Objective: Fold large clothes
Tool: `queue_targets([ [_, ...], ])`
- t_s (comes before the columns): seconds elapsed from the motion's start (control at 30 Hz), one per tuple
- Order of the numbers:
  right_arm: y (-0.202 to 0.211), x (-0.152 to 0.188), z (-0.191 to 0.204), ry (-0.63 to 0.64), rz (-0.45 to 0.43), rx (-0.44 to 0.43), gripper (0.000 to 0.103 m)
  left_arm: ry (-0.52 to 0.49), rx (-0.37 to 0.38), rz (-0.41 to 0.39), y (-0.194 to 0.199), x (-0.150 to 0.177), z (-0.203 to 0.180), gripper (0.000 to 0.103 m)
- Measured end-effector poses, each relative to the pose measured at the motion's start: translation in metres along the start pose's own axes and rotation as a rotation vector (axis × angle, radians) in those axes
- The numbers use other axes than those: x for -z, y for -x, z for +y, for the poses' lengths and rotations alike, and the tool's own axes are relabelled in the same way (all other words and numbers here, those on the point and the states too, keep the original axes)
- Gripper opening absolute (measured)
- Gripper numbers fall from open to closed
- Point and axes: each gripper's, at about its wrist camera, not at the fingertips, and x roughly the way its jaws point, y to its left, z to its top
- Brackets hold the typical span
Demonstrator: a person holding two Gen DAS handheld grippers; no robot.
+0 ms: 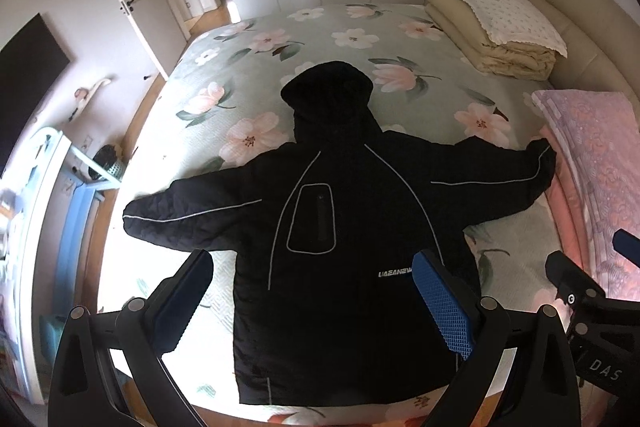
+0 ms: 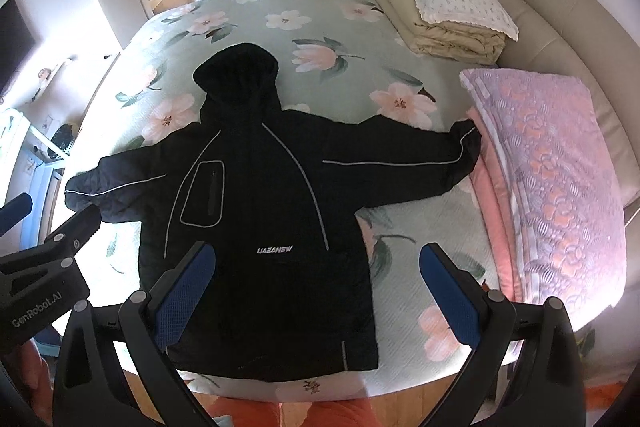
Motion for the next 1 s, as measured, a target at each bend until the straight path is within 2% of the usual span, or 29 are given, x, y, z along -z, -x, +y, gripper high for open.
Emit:
queue_targets([
  [0.2,-0.009,-0.009,-0.026,0.021,0.01,-0.017,0.103,0.028,-0.009,0.033,-0.007,-0.002,-0.025,0.1],
  [0.37,-0.018,-0.014,-0.048,0.033,0.016,-0.034,0.103,0.042,-0.045,0.035,-0.006,-0.006,-0.045,0.1],
  [1.0,-0.039,-0.034,-0.105,0.042,0.019,-0.08,0.103,0.053,-0.061,0.038,-0.013,-0.023,-0.104,0.1],
])
